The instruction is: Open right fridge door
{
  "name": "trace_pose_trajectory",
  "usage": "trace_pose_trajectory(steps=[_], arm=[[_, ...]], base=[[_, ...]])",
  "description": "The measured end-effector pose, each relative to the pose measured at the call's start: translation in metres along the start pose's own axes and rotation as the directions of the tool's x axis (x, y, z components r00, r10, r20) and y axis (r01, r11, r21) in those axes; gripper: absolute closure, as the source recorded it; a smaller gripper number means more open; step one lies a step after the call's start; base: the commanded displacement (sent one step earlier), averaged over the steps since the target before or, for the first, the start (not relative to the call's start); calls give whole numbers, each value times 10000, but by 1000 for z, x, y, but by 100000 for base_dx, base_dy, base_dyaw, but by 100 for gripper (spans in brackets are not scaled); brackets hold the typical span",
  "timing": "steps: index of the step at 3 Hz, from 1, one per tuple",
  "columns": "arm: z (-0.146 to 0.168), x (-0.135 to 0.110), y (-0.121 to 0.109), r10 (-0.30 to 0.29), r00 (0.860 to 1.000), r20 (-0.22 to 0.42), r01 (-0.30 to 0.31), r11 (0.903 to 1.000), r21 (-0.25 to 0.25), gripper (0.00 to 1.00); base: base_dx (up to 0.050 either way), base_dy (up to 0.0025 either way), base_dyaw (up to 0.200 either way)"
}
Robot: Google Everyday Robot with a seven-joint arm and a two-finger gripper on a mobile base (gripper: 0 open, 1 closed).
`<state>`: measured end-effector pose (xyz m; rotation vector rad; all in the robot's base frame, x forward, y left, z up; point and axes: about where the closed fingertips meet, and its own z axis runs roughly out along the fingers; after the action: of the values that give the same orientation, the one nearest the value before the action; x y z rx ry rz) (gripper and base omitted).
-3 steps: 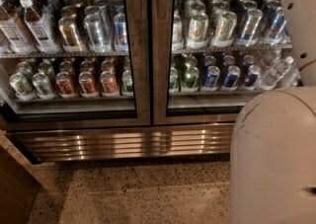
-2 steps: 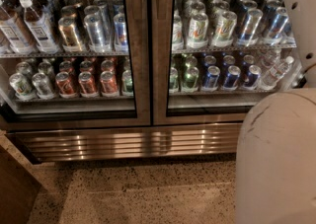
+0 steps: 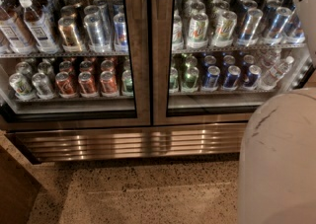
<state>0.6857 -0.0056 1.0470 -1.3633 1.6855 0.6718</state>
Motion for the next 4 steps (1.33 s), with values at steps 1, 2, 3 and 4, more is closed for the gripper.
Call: trace_pose_trajectory(steps=[1,2,3,4], arm=[[-5,-1,-2,-231,9997,-113,234,9993,281,100],[-5,-1,-2,-231,9997,-113,234,9993,281,100],[-5,1,3,-285,9992,-274,301,9976,619,100],[-7,-2,-2,-354,9993,-109,360,9973,646,100]], base=[[0,0,0],[0,0,0],[0,0,0],[0,0,0]])
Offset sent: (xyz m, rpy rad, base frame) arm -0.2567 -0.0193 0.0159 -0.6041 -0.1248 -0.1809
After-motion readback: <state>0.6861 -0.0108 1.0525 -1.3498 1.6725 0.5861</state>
